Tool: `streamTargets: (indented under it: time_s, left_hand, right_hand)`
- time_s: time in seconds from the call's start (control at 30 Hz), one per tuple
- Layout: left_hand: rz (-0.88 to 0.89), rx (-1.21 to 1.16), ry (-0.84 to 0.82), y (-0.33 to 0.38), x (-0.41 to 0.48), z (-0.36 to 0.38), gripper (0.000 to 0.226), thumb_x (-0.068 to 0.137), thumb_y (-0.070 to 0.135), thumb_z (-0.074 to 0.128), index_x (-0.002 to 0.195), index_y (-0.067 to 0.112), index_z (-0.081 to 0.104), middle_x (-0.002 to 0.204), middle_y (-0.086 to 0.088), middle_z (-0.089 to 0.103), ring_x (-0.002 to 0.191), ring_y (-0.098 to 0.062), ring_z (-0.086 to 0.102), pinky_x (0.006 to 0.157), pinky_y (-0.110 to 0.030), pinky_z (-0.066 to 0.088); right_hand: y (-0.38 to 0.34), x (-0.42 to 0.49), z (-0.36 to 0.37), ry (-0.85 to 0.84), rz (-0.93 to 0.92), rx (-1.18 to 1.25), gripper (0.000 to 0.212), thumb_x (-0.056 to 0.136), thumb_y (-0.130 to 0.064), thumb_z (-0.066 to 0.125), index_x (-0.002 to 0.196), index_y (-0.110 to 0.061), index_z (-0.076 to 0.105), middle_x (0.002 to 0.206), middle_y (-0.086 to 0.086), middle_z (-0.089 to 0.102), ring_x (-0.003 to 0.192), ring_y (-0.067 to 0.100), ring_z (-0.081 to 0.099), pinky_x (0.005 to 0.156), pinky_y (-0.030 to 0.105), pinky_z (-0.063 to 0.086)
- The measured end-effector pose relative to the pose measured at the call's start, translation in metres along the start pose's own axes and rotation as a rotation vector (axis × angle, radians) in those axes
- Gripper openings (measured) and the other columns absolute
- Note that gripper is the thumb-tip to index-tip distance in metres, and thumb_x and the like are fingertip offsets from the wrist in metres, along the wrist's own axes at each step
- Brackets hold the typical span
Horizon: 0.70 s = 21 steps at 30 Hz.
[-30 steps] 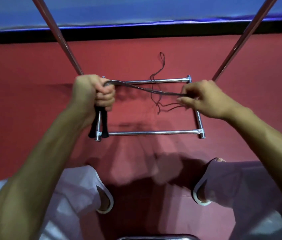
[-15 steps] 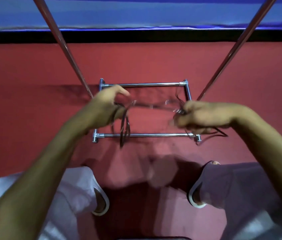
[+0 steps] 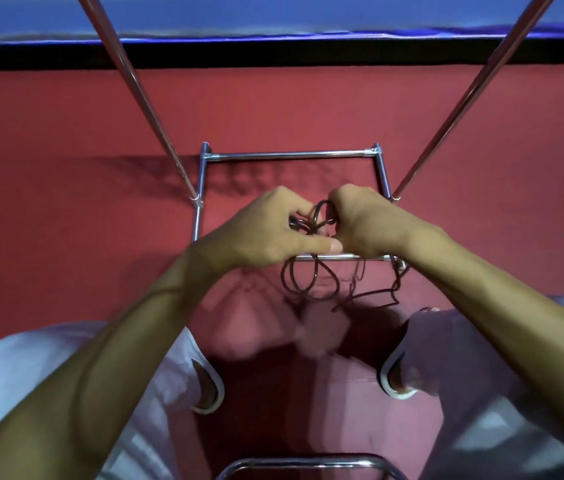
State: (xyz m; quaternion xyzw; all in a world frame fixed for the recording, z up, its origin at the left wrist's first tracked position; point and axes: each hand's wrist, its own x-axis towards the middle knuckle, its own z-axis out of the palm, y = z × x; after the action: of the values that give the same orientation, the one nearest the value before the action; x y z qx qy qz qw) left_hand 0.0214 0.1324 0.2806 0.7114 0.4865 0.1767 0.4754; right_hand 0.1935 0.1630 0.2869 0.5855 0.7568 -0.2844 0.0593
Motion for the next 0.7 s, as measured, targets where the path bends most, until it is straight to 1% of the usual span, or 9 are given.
streamTargets:
  time_s: [0.1,0.2,0.33,0.4,0.43,0.5,0.57,0.63,0.7]
  left_hand:
    - [0.089,0.13,0.175,-0.001,-0.001,-0.011,0.03,0.091,0.032,0.071,0.066,0.016,0.07,0.049,0.004,0.044,0.048,-0.006,0.034,0.052,-0.028,0.03]
    - [0.07,0.0,0.463,-0.004,0.0,-0.033,0.035,0.095,0.026,0.066,0.061,0.016,0.062,0.044,0.007,0.039,0.044,-0.004,0.03,0.048,-0.028,0.025]
    - [-0.16,-0.535,0.757,-0.014,-0.002,-0.068,0.037,0.101,0.019,0.059,0.065,0.014,0.051,0.038,0.011,0.027,0.035,-0.007,0.023,0.043,-0.025,0.02]
    - [-0.239,-0.521,0.862,-0.026,0.0,-0.068,0.039,0.098,0.021,0.061,0.061,0.015,0.053,0.037,0.009,0.031,0.034,-0.01,0.027,0.042,-0.026,0.025]
    - [-0.253,-0.422,0.897,-0.033,0.003,-0.065,0.038,0.094,0.025,0.063,0.057,0.018,0.055,0.039,0.006,0.035,0.036,-0.014,0.032,0.044,-0.029,0.028]
    - [-0.309,-0.156,0.829,-0.041,0.009,-0.057,0.037,0.086,0.035,0.064,0.055,0.015,0.06,0.044,0.002,0.043,0.043,-0.017,0.039,0.05,-0.034,0.033]
    - [-0.368,-0.016,0.607,-0.037,0.012,-0.048,0.037,0.088,0.034,0.066,0.057,0.014,0.063,0.039,0.008,0.041,0.038,-0.011,0.037,0.05,-0.028,0.031]
    - [-0.351,0.018,0.415,-0.029,0.007,-0.037,0.036,0.093,0.027,0.066,0.06,0.014,0.066,0.035,0.009,0.037,0.033,-0.006,0.032,0.044,-0.025,0.028]
    - [-0.343,0.089,0.335,-0.023,0.002,-0.026,0.038,0.097,0.029,0.063,0.065,0.01,0.07,0.034,0.008,0.035,0.032,-0.008,0.032,0.042,-0.023,0.028]
  right_hand:
    - [0.01,0.002,-0.007,0.009,-0.136,0.172,0.019,0.076,-0.01,0.077,0.086,-0.007,0.061,0.078,0.005,0.064,0.071,0.021,0.058,0.062,0.034,0.046]
    - [0.028,-0.001,-0.021,-0.049,-0.232,0.284,0.022,0.086,-0.019,0.079,0.071,-0.01,0.066,0.063,0.006,0.064,0.056,0.012,0.055,0.057,0.029,0.047]
    - [0.056,0.011,-0.017,-0.018,-0.129,0.16,0.042,0.098,-0.039,0.065,0.071,-0.007,0.066,0.068,0.015,0.067,0.062,0.027,0.061,0.07,0.043,0.056]
    - [0.054,0.011,-0.014,-0.065,-0.072,0.129,0.053,0.105,-0.041,0.052,0.066,-0.006,0.053,0.058,0.014,0.057,0.055,0.029,0.057,0.064,0.042,0.053]
    - [0.048,0.004,-0.016,-0.209,-0.043,0.179,0.054,0.107,-0.042,0.046,0.064,-0.009,0.046,0.051,0.008,0.048,0.046,0.025,0.049,0.055,0.036,0.047]
    - [0.037,-0.016,-0.025,-0.708,0.002,0.407,0.052,0.108,-0.045,0.04,0.066,-0.015,0.042,0.049,-0.002,0.032,0.039,0.012,0.027,0.041,0.023,0.027]
    - [0.035,-0.032,-0.038,-1.098,-0.074,0.62,0.05,0.107,-0.048,0.042,0.069,-0.015,0.042,0.055,-0.005,0.022,0.044,0.007,0.016,0.038,0.018,0.012]
    - [0.036,-0.031,-0.05,-1.118,-0.161,0.83,0.049,0.102,-0.052,0.05,0.069,-0.016,0.044,0.055,-0.007,0.022,0.045,0.004,0.014,0.038,0.015,0.01]
    - [0.037,-0.018,-0.059,-0.85,-0.095,0.991,0.048,0.102,-0.048,0.048,0.067,-0.016,0.044,0.055,-0.007,0.023,0.044,0.003,0.016,0.039,0.012,0.01]
